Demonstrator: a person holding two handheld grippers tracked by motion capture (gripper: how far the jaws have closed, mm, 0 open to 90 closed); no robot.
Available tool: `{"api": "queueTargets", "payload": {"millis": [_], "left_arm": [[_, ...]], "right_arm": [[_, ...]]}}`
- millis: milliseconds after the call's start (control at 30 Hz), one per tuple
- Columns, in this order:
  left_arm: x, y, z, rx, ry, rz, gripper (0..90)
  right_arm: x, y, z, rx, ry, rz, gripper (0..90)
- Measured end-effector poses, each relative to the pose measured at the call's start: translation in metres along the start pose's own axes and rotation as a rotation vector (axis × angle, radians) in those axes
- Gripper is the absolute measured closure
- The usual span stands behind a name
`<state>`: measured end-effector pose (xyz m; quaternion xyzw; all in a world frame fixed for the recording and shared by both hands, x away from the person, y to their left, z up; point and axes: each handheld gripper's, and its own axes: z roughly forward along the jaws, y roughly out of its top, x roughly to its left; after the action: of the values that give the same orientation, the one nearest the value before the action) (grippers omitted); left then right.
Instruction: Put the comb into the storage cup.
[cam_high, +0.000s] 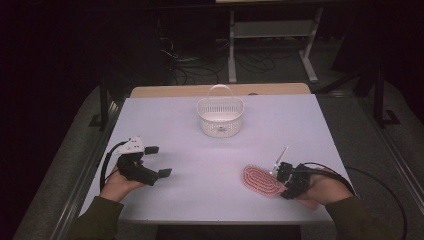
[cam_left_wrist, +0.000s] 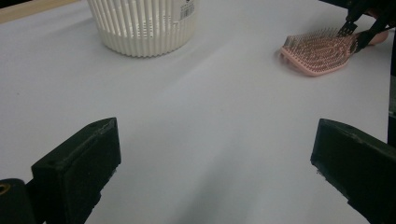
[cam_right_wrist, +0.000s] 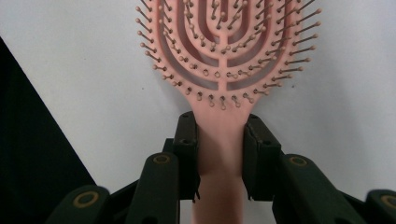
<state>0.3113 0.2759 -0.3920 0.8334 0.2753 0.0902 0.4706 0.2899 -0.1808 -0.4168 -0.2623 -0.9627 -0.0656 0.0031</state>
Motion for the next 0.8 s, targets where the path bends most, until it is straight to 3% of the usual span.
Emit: {"api": "queueTargets", "payload": {"millis": [367,800], "left_arm": [[0.0,0.0,0.0,0.001,0.001,0.002,0.8],[0.0,0.0,0.0,0.001,0.001,0.001,0.8]], "right_arm": [[-0.003,-0.004,-0.004,-0.046,-0.001,0.001,68.9],[-0.009,-0.01,-0.016,-0.203,0.027,0.017,68.8]]}}
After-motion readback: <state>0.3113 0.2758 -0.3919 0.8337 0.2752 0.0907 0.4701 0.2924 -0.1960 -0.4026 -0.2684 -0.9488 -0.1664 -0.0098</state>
